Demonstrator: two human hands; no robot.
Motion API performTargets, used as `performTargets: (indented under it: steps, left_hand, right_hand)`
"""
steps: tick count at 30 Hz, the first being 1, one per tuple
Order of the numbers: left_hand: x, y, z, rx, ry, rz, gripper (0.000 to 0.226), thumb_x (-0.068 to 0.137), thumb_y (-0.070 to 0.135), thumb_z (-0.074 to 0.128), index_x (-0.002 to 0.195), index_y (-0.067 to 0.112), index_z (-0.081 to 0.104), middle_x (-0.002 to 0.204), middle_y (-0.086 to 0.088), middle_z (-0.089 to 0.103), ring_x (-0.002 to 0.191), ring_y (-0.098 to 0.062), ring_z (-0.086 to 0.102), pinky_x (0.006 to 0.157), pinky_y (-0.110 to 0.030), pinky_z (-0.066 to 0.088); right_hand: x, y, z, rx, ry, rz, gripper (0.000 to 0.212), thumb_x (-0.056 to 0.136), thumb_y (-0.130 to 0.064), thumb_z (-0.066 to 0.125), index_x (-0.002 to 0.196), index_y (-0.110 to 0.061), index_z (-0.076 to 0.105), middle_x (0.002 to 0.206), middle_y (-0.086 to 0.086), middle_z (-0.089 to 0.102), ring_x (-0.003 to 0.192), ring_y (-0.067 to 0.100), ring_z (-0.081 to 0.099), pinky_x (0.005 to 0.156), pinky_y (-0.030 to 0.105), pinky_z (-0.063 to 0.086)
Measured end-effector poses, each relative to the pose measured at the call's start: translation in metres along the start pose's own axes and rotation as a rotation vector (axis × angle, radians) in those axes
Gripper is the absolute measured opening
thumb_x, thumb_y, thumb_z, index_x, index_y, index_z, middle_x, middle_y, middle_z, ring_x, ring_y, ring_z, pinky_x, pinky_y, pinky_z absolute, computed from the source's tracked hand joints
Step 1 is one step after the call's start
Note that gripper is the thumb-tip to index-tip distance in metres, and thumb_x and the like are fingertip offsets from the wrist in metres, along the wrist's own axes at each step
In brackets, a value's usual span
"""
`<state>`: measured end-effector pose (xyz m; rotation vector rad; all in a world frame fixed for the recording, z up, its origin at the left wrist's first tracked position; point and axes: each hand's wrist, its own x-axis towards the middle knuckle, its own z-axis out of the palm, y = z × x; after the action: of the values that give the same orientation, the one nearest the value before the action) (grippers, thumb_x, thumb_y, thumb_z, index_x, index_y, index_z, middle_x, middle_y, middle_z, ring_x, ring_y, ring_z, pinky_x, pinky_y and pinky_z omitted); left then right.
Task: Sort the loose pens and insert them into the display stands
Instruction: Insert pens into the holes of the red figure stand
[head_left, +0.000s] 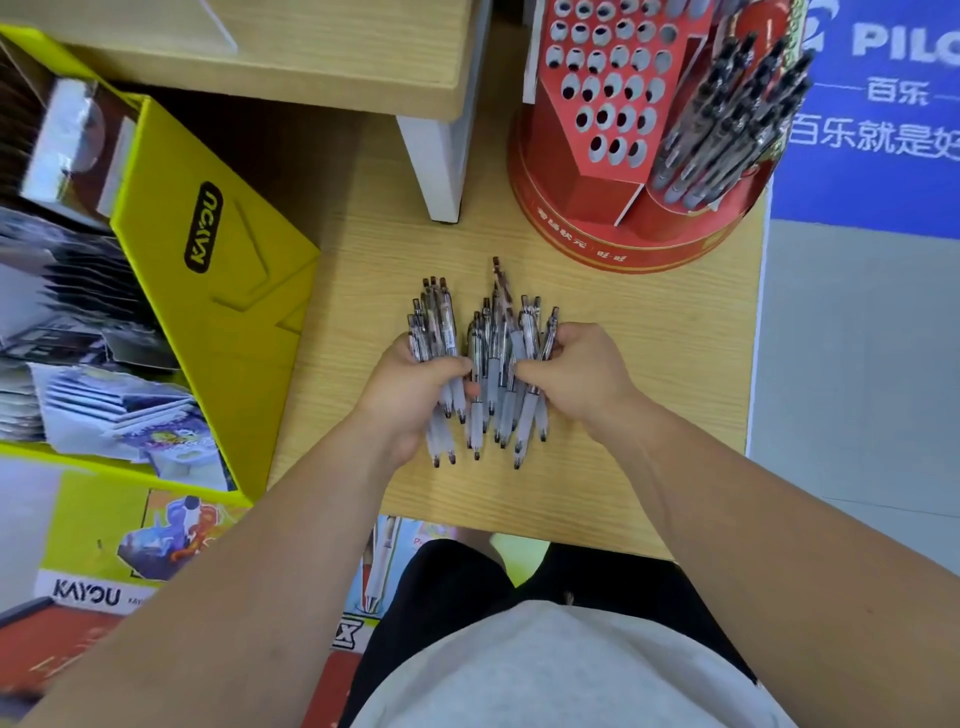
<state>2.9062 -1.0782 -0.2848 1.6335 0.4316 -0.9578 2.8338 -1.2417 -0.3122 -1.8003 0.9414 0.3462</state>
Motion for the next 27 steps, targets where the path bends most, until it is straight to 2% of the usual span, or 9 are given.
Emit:
performTargets:
  steps: [2, 5, 7, 10, 12, 16, 18, 23, 27]
  left_hand:
    - [-0.003, 0.001, 0.001, -0.097, -0.004, -0.021, 0.031, 0.089, -0.001, 0.071, 0.107, 0.016, 0.053, 0.103, -0.015, 0.071, 0.071, -0.021, 0.072, 0.071, -0.044, 0.061]
    - [-0.004, -0.001, 0.005, -0.131, 0.018, -0.025, 0.033, 0.087, -0.003, 0.073, 0.106, 0.016, 0.054, 0.103, -0.016, 0.074, 0.069, -0.019, 0.072, 0.058, -0.037, 0.059]
    - [-0.002, -0.005, 0.006, -0.091, 0.049, -0.012, 0.032, 0.087, -0.003, 0.073, 0.112, 0.008, 0.058, 0.102, -0.018, 0.074, 0.069, -0.019, 0.071, 0.058, -0.034, 0.058]
    - [-0.001, -0.006, 0.007, -0.103, 0.084, -0.012, 0.025, 0.088, -0.003, 0.072, 0.108, 0.008, 0.061, 0.099, -0.018, 0.075, 0.07, -0.02, 0.07, 0.059, -0.035, 0.059]
    - [-0.002, -0.005, 0.007, -0.162, 0.093, -0.026, 0.023, 0.089, -0.003, 0.072, 0.105, 0.01, 0.061, 0.094, -0.015, 0.075, 0.07, -0.021, 0.071, 0.058, -0.037, 0.06]
    - [-0.007, -0.001, 0.006, -0.313, 0.048, -0.049, 0.019, 0.091, 0.004, 0.072, 0.105, 0.009, 0.061, 0.094, -0.017, 0.076, 0.078, -0.028, 0.073, 0.069, -0.046, 0.063]
    - [-0.012, 0.0, 0.006, -0.349, -0.007, -0.061, 0.021, 0.093, 0.008, 0.071, 0.111, 0.01, 0.061, 0.095, -0.013, 0.077, 0.08, -0.025, 0.075, 0.068, -0.042, 0.063]
    - [-0.02, -0.002, 0.004, -0.365, -0.111, -0.095, 0.029, 0.092, 0.01, 0.071, 0.118, 0.01, 0.057, 0.1, -0.013, 0.077, 0.087, -0.023, 0.076, 0.069, -0.039, 0.062]
    - [-0.019, -0.002, 0.002, -0.402, -0.091, -0.111, 0.039, 0.091, 0.007, 0.071, 0.126, 0.004, 0.054, 0.109, -0.02, 0.075, 0.097, -0.033, 0.074, 0.083, -0.054, 0.061]
  right_hand:
    - [0.0, 0.0, 0.001, -0.045, -0.046, -0.027, 0.02, 0.074, -0.018, 0.08, 0.076, -0.002, 0.068, 0.066, 0.01, 0.067, 0.058, 0.028, 0.064, 0.056, 0.044, 0.055]
    - [-0.002, -0.001, 0.003, -0.202, -0.056, -0.099, 0.026, 0.079, -0.021, 0.077, 0.065, -0.009, 0.058, 0.059, 0.004, 0.057, 0.053, 0.02, 0.051, 0.049, 0.031, 0.038]
    - [-0.002, -0.003, 0.006, -0.306, -0.034, -0.151, 0.026, 0.081, -0.024, 0.075, 0.07, -0.005, 0.061, 0.063, 0.008, 0.061, 0.054, 0.021, 0.052, 0.049, 0.031, 0.038]
    - [-0.005, -0.009, 0.008, -0.381, -0.049, -0.186, 0.025, 0.086, -0.025, 0.072, 0.072, -0.007, 0.062, 0.062, 0.004, 0.059, 0.054, 0.018, 0.052, 0.047, 0.028, 0.033]
    - [-0.007, -0.014, 0.006, -0.315, -0.061, -0.177, 0.026, 0.087, -0.025, 0.072, 0.069, -0.01, 0.06, 0.059, 0.0, 0.055, 0.052, 0.017, 0.05, 0.048, 0.028, 0.032]
    - [-0.022, -0.029, -0.003, -0.069, -0.214, -0.134, 0.017, 0.085, -0.025, 0.077, 0.076, -0.014, 0.069, 0.065, 0.003, 0.068, 0.055, 0.017, 0.062, 0.053, 0.032, 0.047]
    - [-0.029, -0.031, -0.004, -0.076, -0.314, -0.115, 0.023, 0.084, -0.027, 0.078, 0.084, -0.006, 0.07, 0.072, 0.008, 0.07, 0.059, 0.022, 0.064, 0.056, 0.035, 0.049]
    - [-0.031, -0.033, -0.008, -0.149, -0.382, -0.09, 0.039, 0.082, -0.032, 0.08, 0.076, 0.0, 0.057, 0.068, 0.007, 0.044, 0.059, 0.017, 0.041, 0.058, 0.03, 0.031]
    - [-0.037, -0.04, -0.01, -0.073, -0.445, -0.083, 0.049, 0.086, -0.038, 0.075, 0.095, 0.009, 0.061, 0.074, 0.009, 0.054, 0.061, 0.018, 0.052, 0.059, 0.032, 0.046]
